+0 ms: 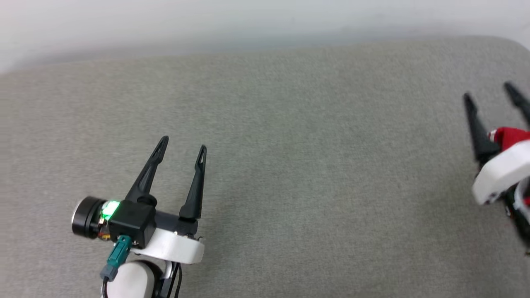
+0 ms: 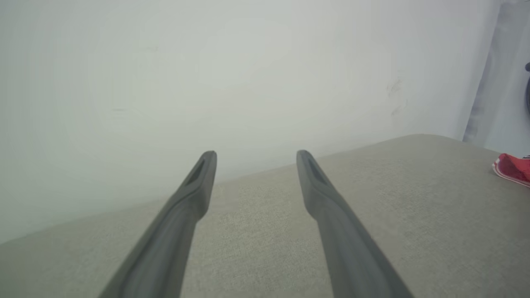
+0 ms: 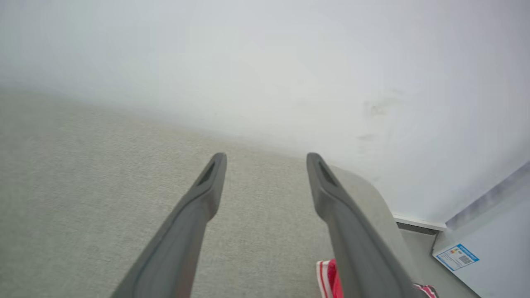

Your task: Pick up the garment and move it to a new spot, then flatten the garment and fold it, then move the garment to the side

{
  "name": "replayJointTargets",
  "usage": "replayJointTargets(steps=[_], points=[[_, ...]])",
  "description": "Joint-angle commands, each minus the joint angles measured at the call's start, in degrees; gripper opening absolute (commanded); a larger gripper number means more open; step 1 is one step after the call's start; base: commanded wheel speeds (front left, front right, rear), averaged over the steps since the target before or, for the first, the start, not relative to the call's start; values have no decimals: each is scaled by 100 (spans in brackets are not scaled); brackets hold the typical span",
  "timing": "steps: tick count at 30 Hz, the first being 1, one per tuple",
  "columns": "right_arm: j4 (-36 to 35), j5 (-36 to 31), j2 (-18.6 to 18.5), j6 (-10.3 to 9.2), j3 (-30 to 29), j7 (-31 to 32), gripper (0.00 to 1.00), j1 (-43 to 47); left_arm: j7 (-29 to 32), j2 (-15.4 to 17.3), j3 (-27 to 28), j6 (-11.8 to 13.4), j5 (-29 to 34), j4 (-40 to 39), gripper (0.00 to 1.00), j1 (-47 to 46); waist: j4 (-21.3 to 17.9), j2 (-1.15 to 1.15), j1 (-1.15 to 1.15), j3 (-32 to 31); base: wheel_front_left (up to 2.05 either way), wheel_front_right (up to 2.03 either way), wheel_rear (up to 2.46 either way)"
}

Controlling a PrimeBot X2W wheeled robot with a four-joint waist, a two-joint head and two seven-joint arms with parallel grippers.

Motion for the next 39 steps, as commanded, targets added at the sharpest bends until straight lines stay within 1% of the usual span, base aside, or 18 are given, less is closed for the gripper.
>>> replayJointTargets(steps=[1, 3, 4, 5, 7, 10, 14, 19, 26, 39], points=[[-122, 80, 161, -11, -56, -132, 100, 237, -12, -69, 45, -25, 0, 29, 100, 128, 182, 0, 2, -218, 0, 0, 0], [-242, 118, 432, -9, -66, -359, 100, 489, -12, -128, 109, -45, -4, 58, 100, 246, 255, 0, 2, -331, 0, 0, 0], [-328, 232, 822, -10, -138, -793, 100, 932, -12, -249, 238, -60, -19, 133, 100, 457, 335, 0, 2, -502, 0, 0, 0], [-333, 230, 938, -10, -170, -961, 100, 1049, -12, -306, 311, -46, -78, 159, 100, 521, 355, 0, 2, -546, 0, 0, 0], [-247, 199, 1166, -9, -208, -1299, 100, 1274, -12, -362, 405, -97, -69, 184, 100, 618, 394, 0, 2, -608, 0, 0, 0], [-32, 269, 1376, -9, -239, -1752, 100, 1540, -12, -447, 512, -156, -68, 223, 100, 754, 449, 0, 2, -682, 0, 0, 0], [308, 142, 1475, -8, -30, -2252, 100, 1780, -12, -537, 656, -250, -45, 307, 100, 839, 504, 0, 2, -723, 0, 0, 0], [665, 159, 1549, -9, 157, -2552, 100, 1865, -12, -637, 860, -302, -17, 351, 100, 905, 520, 0, 2, -720, 0, 0, 0], [820, 133, 1597, -9, 249, -2689, 100, 1731, -12, -738, 1008, -387, 46, 398, 100, 901, 511, 0, 2, -699, 0, 0, 0], [843, 54, 1632, -9, 116, -2784, 100, 1633, -12, -826, 1118, -538, 171, 380, 100, 903, 519, 0, 2, -714, 0, 0, 0]])
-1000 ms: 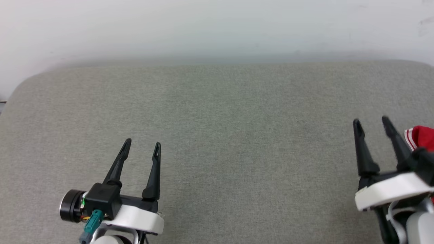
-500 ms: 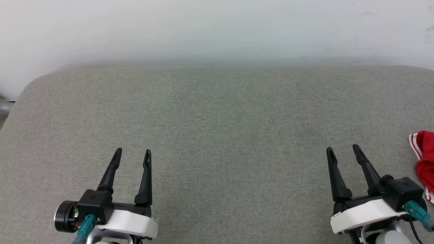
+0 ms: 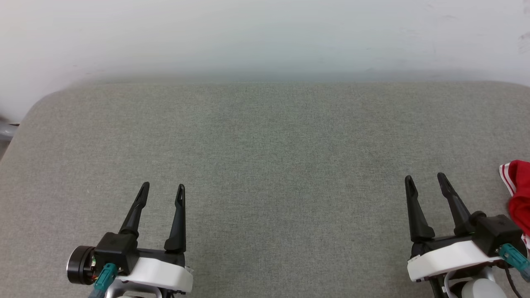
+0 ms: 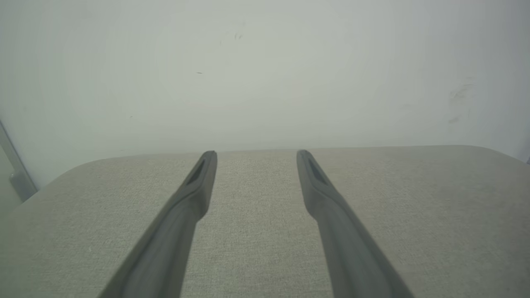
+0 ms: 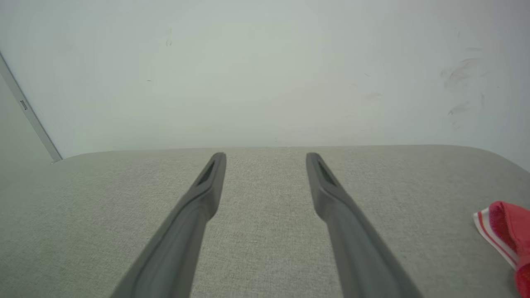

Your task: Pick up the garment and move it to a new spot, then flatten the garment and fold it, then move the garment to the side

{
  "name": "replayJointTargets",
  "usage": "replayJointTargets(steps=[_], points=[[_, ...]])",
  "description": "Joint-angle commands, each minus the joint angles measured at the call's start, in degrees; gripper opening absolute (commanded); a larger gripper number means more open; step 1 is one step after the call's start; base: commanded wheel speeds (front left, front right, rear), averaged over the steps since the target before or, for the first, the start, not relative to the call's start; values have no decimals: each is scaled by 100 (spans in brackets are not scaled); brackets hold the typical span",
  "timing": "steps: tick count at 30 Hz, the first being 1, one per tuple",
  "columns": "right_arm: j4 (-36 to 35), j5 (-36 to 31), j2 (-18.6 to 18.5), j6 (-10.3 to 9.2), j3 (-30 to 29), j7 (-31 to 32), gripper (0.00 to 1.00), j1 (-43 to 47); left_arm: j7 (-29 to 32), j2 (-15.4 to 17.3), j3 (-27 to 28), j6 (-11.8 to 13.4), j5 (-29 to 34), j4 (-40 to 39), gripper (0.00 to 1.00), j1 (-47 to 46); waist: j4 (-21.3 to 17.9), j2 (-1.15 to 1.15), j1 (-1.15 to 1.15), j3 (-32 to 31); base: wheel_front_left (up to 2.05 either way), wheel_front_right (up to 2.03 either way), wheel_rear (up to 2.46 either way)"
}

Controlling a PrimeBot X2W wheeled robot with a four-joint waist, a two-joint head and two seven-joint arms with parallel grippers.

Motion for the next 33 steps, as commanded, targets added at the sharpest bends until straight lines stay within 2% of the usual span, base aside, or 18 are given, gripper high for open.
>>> replayJointTargets(steps=[1, 12, 13, 17, 33], points=[[5, -11, 33, -7, -1, -47, 100, -74, -12, -7, 3, -25, 17, -32, 100, 10, -1, 0, 0, 5, 0, 0, 0], [23, 24, 40, -7, 11, -46, 100, -96, -12, -43, 73, -101, -77, -122, 100, 9, -15, 0, 0, 15, 0, 0, 0], [19, 6, 9, 0, 11, -14, 0, -30, 0, -34, 56, -89, -68, -105, 0, 0, -15, 0, 0, 15, 0, 0, 0], [187, 55, 9, 1, 16, 17, 0, 75, 17, -40, 21, -88, -123, 86, 0, 60, -16, 0, 0, 13, 0, 0, 0], [279, 1862, -44, 0, -46, 396, 0, 4, 404, 24, 106, -117, -2013, 345, 0, -87, -21, 0, 0, -40, 0, 0, 0]])
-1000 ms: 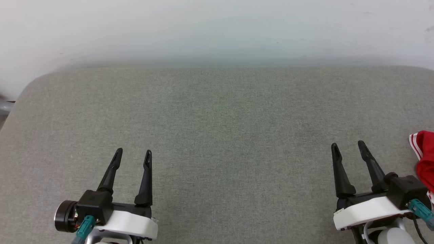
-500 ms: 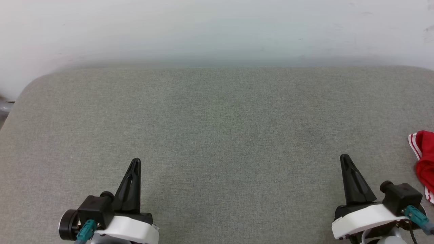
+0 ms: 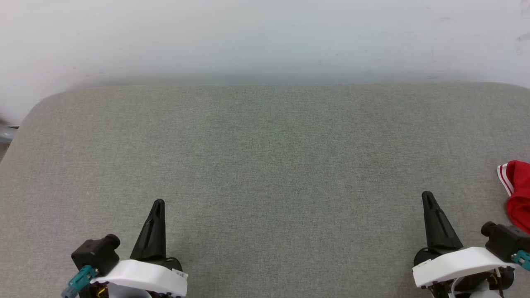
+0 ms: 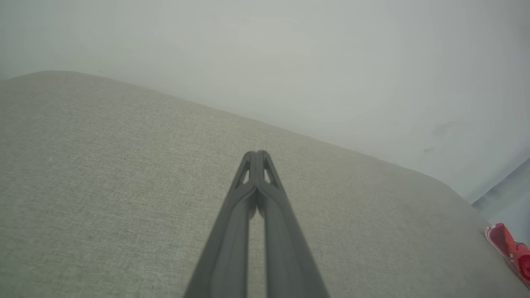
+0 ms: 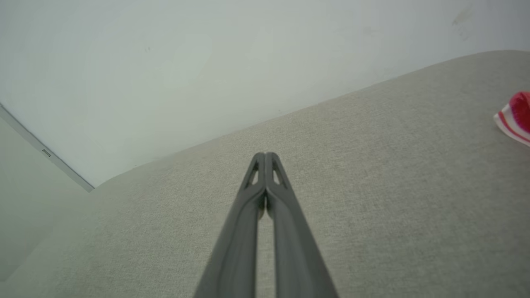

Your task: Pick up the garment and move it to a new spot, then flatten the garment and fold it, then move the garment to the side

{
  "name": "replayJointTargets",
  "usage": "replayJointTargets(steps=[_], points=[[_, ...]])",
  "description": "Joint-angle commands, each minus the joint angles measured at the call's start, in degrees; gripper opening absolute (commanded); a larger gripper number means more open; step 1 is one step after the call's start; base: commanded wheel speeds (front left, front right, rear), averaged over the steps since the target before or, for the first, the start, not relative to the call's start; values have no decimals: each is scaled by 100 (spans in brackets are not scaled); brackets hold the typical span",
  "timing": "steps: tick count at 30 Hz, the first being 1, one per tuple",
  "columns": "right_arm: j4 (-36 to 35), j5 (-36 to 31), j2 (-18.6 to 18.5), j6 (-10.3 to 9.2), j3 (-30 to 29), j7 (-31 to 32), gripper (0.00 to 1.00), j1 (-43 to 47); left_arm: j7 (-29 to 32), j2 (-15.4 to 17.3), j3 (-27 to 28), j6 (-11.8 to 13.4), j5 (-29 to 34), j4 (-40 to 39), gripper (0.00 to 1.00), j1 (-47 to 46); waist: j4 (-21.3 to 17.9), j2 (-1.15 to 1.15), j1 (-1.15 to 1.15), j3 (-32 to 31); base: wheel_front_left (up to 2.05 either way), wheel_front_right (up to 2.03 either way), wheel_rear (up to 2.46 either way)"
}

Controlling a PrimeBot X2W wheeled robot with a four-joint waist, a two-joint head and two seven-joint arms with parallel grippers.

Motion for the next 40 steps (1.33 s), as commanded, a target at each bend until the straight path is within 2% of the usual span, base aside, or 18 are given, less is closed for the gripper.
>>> replayJointTargets(steps=[1, 20, 40], points=[[-69, 230, -42, -1, -17, 42, 0, -130, 37, 43, 38, -30, -229, -54, 0, -180, 0, 0, 0, -4, 0, 0, 0], [24, 1928, -73, -2, -104, 426, 0, -199, 428, 84, 143, -60, -2005, 188, 0, -315, -6, 0, 0, -66, 0, 0, 0], [103, 3300, -81, -3, -193, 756, 0, -265, 766, 97, 252, -91, -3438, 380, 0, -421, -12, 0, 0, -129, 0, 0, 0]])
